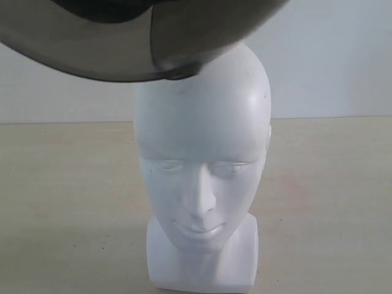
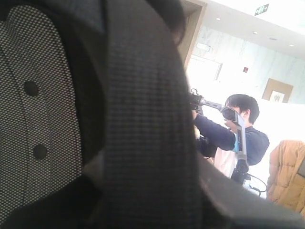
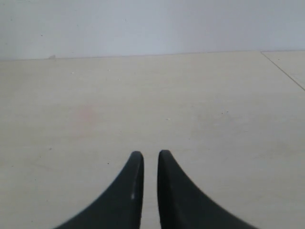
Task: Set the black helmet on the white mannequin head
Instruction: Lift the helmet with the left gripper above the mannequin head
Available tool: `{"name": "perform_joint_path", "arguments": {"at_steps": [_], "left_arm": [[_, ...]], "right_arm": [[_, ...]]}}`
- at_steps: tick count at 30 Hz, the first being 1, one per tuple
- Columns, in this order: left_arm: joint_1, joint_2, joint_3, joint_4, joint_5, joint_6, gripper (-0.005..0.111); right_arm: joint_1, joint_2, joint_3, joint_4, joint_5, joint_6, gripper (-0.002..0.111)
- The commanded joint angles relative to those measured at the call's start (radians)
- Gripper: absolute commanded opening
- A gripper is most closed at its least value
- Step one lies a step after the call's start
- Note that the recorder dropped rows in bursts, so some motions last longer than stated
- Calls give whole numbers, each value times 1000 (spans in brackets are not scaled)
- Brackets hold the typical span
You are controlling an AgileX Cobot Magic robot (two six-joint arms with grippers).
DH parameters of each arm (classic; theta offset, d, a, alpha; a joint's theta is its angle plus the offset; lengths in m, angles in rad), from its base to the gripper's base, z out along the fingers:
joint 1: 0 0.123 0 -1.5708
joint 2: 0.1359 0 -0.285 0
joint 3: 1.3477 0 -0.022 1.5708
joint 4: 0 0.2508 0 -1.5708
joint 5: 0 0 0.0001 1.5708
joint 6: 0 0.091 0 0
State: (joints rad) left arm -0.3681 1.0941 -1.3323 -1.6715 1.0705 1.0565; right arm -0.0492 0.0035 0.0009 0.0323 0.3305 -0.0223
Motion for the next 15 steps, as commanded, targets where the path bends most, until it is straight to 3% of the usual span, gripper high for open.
{"name": "perform_joint_path", "arguments": {"at_steps": [1, 15], "left_arm": [[-2, 21, -19, -73, -3, 44, 4], [-2, 35, -19, -73, -127, 126, 4]], "right_arm": [[-1, -3, -1, -1, -7, 1, 12], [-1, -3, -1, -1, -7, 1, 12]]}}
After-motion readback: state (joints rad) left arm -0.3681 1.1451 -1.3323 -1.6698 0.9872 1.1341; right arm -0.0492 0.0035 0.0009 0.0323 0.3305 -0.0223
